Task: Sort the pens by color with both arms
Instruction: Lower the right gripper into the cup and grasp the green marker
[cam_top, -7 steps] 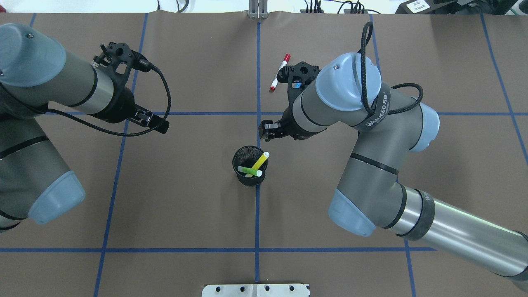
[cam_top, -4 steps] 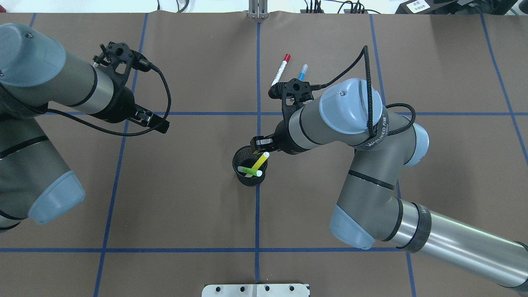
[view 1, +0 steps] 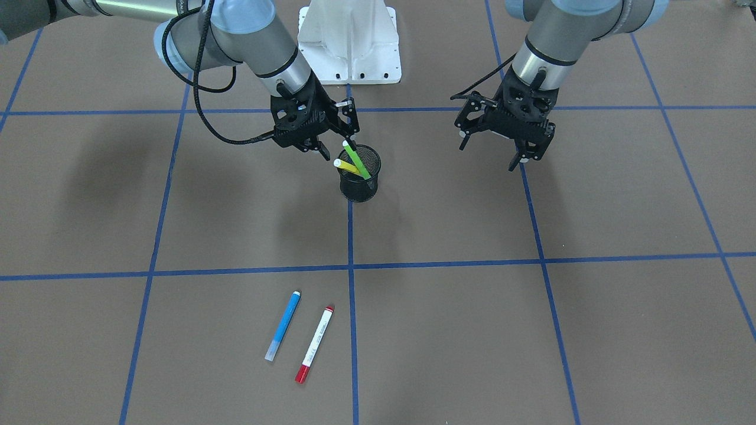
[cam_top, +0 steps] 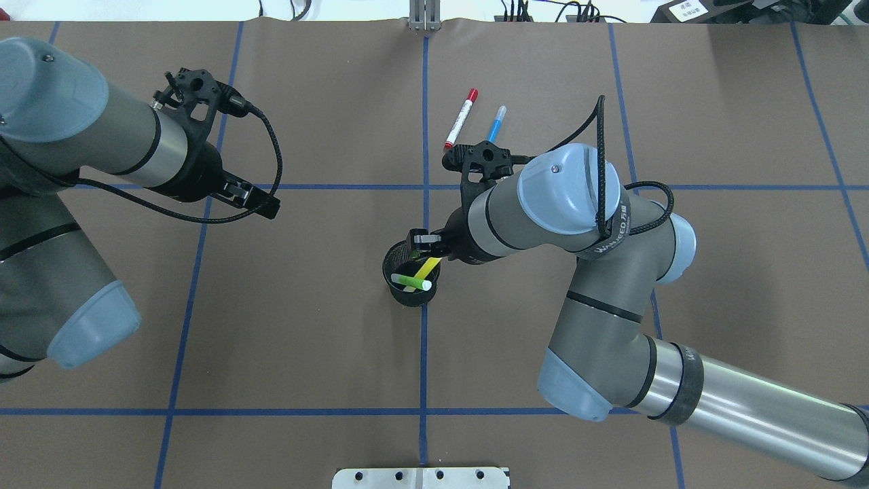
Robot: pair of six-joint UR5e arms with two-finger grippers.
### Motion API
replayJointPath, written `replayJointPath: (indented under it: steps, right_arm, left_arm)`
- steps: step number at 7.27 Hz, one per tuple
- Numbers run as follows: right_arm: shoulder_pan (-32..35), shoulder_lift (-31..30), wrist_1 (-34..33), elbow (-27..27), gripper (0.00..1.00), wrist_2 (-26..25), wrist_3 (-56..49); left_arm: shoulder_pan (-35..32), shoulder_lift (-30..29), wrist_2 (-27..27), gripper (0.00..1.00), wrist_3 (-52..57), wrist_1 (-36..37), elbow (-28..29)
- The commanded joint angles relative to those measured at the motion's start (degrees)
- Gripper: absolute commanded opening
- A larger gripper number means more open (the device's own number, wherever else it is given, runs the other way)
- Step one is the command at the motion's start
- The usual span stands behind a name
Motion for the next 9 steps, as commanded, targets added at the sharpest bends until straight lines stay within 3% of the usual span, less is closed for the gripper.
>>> replayJointPath:
  steps: [1, 2, 3, 6, 9]
  right_arm:
    - [-2.80, -0.21, -0.30, 0.01, 0.61, -4.04, 10.54]
    - [-3.68, -0.39, -0.30, -0.16, 0.60, -4.66, 12.59]
    - [-5.08, -0.56, -0.39, -0.51, 0.51, -7.36, 13.04]
    - [-5.44, -0.21, -0.48, -0.51, 0.40, -7.74, 14.45]
    - [-5.44, -0.13, -0.48, -0.08, 0.14, -7.74, 14.37]
  left_arm:
    - [0.00, -0.22, 0.00, 0.99, -0.04, 0.00, 0.00]
    - [0.00, -0.22, 0.00, 0.99, -0.04, 0.00, 0.00]
    - [0.00, -0.22, 0.00, 0.99, -0.13, 0.00, 0.00]
    - [0.09, -0.31, 0.09, 0.99, -0.13, -0.09, 0.00]
    - [0.09, -0.40, 0.09, 0.99, -0.13, -0.09, 0.00]
